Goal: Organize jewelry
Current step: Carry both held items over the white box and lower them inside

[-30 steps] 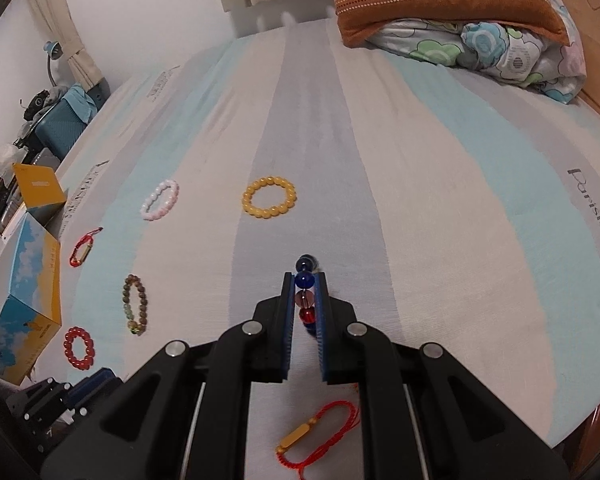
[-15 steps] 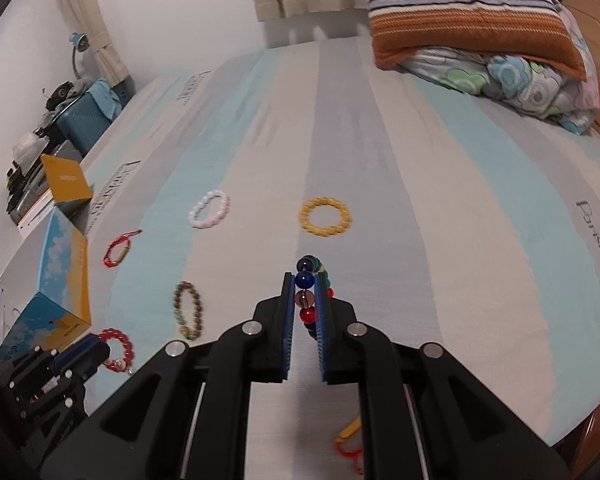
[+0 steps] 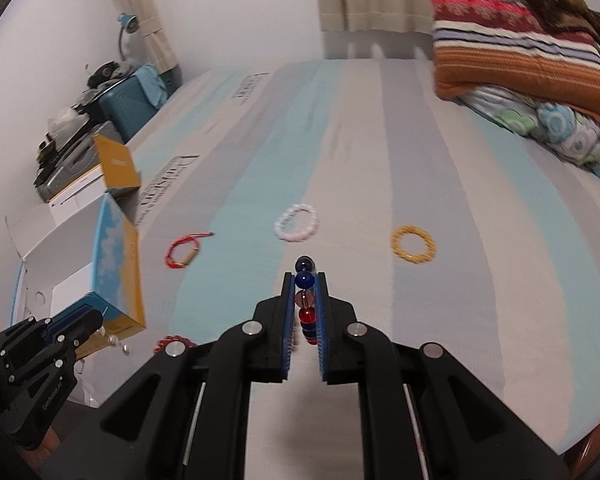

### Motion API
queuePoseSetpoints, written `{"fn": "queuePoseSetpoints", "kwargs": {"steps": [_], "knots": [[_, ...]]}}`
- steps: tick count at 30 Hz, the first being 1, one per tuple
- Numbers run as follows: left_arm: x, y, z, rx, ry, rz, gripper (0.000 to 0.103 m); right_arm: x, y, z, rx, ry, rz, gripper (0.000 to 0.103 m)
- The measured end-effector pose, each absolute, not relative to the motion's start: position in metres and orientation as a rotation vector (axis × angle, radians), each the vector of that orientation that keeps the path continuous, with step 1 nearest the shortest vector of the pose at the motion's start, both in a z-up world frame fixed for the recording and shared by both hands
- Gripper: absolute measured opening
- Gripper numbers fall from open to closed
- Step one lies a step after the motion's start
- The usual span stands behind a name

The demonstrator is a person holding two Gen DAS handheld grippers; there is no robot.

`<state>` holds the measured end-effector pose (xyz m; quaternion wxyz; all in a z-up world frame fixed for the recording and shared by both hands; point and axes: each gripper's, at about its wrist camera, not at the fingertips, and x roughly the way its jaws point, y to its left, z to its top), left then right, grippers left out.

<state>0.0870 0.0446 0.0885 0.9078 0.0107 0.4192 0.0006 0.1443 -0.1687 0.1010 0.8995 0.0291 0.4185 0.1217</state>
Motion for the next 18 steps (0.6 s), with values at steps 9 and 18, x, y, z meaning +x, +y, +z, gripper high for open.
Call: {"fn": "queuePoseSetpoints", "kwargs": {"steps": [9,18], "knots": [[0.076,0.111,0.12,-0.009,0.82,0.09,0.011,0.143,-0.096,0.125,0.0,0.844,0.331,0.009],[0.056,0.182,0.139,-0.047,0.798,0.187,0.011,0.141,-0.016,0.145,-0.055,0.822,0.418,0.009]]}}
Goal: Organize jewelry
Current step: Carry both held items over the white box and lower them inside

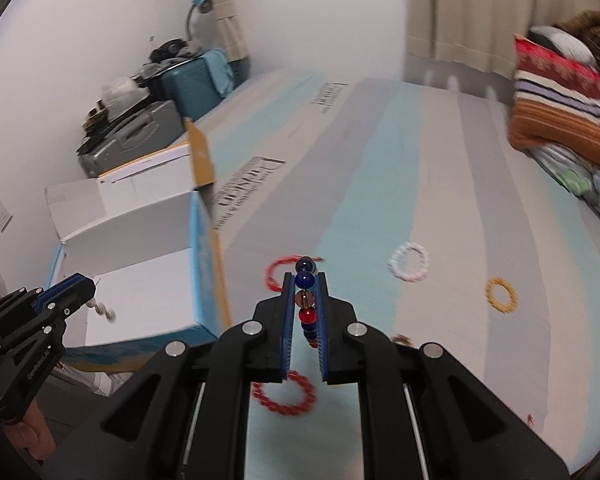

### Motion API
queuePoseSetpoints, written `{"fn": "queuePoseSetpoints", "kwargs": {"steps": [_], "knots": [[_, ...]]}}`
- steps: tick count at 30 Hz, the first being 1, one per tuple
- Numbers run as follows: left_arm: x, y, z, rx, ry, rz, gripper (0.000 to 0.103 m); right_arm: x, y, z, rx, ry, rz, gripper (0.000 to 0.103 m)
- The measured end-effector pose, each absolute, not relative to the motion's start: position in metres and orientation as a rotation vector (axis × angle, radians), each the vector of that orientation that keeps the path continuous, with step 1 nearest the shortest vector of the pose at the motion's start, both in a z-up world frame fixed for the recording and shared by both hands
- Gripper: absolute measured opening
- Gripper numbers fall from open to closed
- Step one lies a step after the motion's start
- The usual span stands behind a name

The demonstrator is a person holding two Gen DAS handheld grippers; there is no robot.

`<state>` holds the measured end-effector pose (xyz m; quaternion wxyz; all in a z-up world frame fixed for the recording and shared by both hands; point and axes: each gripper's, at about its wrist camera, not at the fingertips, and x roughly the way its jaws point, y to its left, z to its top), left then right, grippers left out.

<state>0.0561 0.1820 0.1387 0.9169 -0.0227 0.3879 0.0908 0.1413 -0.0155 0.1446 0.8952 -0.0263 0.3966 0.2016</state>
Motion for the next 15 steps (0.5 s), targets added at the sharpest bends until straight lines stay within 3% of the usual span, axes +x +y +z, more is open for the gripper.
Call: {"fn": "queuePoseSetpoints", "kwargs": {"steps": [15], "knots": [[0.027,0.289,0.123,-0.142,0.833,0.341,0.011,0.13,0.119,0.131,-0.158,0.837,0.575,0.009]]}}
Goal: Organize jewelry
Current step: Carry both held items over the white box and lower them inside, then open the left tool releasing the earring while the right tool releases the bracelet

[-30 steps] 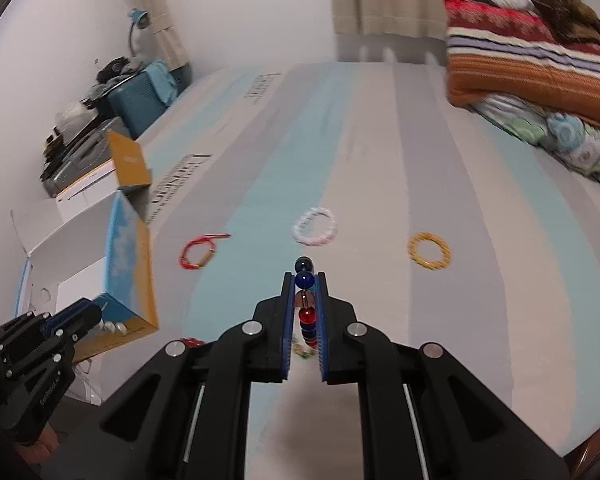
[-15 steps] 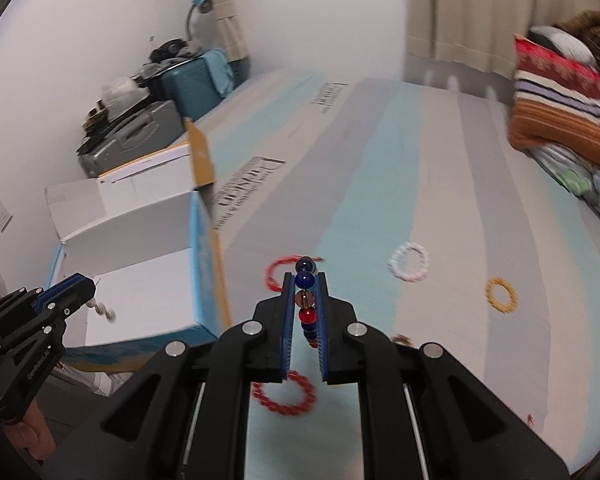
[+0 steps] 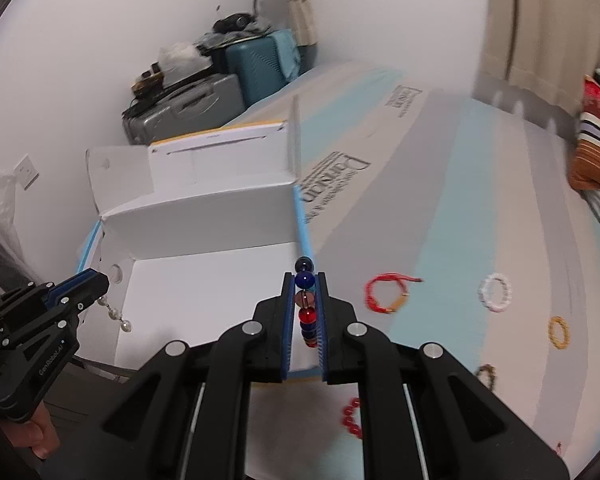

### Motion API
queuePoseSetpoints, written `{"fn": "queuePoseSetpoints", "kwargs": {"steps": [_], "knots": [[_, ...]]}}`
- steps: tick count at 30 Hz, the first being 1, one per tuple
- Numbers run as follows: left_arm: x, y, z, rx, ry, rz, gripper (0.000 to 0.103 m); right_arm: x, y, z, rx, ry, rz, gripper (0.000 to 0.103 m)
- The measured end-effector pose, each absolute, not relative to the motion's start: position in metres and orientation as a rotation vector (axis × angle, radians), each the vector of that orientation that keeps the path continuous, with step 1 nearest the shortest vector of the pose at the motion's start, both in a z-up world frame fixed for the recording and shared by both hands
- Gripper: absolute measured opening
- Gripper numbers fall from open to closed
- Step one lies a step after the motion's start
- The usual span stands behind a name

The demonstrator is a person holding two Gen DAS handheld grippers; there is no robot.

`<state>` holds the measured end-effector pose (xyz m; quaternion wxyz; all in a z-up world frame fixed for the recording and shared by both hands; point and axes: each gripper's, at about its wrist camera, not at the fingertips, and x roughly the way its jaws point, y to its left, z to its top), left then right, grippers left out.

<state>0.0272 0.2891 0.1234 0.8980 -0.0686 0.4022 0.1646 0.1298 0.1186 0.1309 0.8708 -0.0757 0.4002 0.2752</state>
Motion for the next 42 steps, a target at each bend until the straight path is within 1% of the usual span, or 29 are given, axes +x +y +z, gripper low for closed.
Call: {"fn": "queuePoseSetpoints", "kwargs": {"steps": [7,12,19,27,38,39,41,42], "knots": [[0.022,0.322,0.097,-0.179,0.881,0.389,0.011,0.131,0.161,0.106,-0.198,0.877,0.617,0.009],[0.028,0.34,0.072,-0.2,0.95,0.429,0.011,0.137,0.182,0.082,-0.238,0.923,0.628,0.009],[0.037,0.357,0.041,-0.256,1.029,0.448,0.011,0.147,0.201,0.05,-0.291,1.0,0.618,0.009],[0.046,0.377,0.01,-0.329,1.126,0.463,0.011,0.158,0.22,0.027,-0.335,1.065,0.623,0.009],[0.049,0.378,0.008,-0.35,1.15,0.476,0.012,0.159,0.227,0.012,-0.347,1.105,0.618,0.01],[0.049,0.378,0.009,-0.348,1.148,0.48,0.015,0.159,0.227,0.013,-0.345,1.103,0.615,0.01],[0.049,0.376,0.01,-0.342,1.15,0.484,0.017,0.159,0.225,0.015,-0.339,1.098,0.613,0.011],[0.049,0.375,0.011,-0.339,1.148,0.488,0.023,0.159,0.224,0.016,-0.337,1.098,0.611,0.011]]}}
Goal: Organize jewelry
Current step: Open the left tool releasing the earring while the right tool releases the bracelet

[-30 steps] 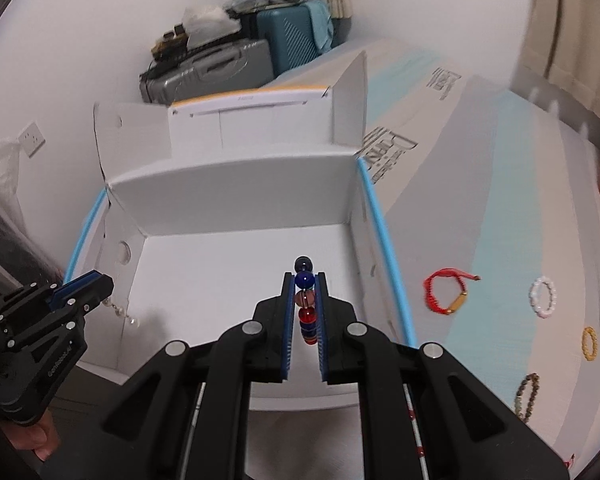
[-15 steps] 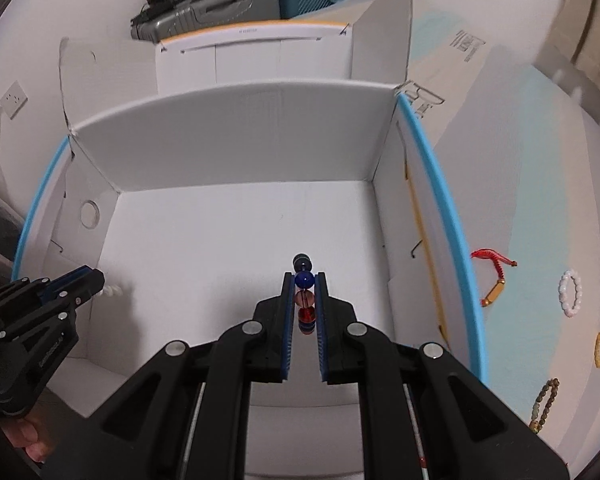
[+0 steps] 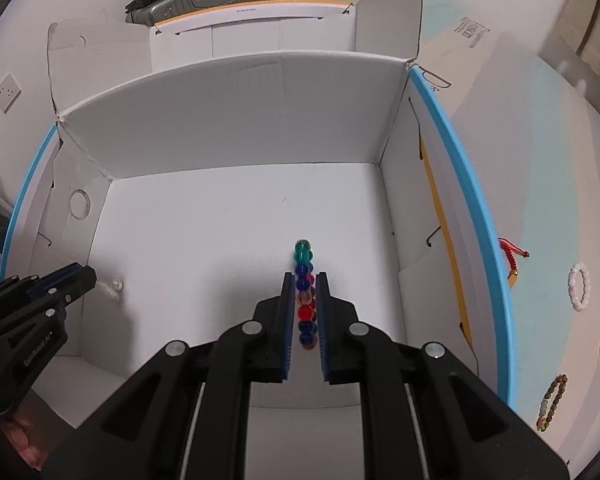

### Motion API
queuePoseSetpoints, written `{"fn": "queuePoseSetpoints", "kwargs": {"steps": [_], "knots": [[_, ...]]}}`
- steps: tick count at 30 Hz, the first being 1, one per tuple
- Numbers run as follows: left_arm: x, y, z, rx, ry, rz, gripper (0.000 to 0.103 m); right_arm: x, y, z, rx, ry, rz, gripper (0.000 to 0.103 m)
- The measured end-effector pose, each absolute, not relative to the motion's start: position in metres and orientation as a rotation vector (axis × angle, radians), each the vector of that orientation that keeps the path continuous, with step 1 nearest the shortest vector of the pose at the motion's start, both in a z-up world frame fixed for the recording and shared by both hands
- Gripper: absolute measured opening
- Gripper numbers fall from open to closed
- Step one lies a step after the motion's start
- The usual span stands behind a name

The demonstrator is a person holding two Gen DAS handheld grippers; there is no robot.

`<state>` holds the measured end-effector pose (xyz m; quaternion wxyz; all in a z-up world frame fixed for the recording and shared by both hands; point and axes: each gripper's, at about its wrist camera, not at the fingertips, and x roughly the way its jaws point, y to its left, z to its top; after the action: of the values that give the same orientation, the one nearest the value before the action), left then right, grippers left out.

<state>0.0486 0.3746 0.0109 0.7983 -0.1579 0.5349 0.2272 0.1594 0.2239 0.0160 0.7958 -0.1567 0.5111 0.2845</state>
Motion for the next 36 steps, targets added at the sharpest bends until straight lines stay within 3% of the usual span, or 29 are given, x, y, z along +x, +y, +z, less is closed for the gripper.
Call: {"fn": "queuePoseSetpoints", "kwargs": {"steps": [3,6,8,11,13,15,19,24,28,36], "knots": [[0.047,0.373,0.015,-0.331,1.127,0.503,0.04,0.16,0.221,0.019,-0.332,1.095,0.607,0.013],[0.046,0.371,0.019,-0.325,1.11,0.506,0.045,0.159,0.216,0.023,-0.324,1.087,0.609,0.026],[0.044,0.369,0.023,-0.325,1.097,0.499,0.049,0.157,0.212,0.026,-0.321,1.069,0.607,0.04],[0.041,0.363,0.028,-0.317,1.074,0.497,0.057,0.155,0.207,0.03,-0.311,1.056,0.606,0.048],[0.038,0.357,0.033,-0.299,1.051,0.502,0.072,0.153,0.202,0.034,-0.302,1.042,0.61,0.054],[0.035,0.352,0.04,-0.272,1.016,0.521,0.078,0.151,0.196,0.037,-0.3,1.027,0.61,0.062],[0.033,0.343,0.051,-0.255,0.987,0.518,0.089,0.147,0.186,0.045,-0.285,1.008,0.615,0.067],[0.03,0.336,0.062,-0.263,0.953,0.526,0.097,0.143,0.175,0.056,-0.267,0.981,0.614,0.077],[0.027,0.329,0.071,-0.263,0.914,0.538,0.097,0.138,0.162,0.068,-0.231,0.942,0.61,0.096],[0.025,0.314,0.083,-0.254,0.879,0.52,0.097,0.136,0.135,0.087,-0.173,0.887,0.577,0.096]]}}
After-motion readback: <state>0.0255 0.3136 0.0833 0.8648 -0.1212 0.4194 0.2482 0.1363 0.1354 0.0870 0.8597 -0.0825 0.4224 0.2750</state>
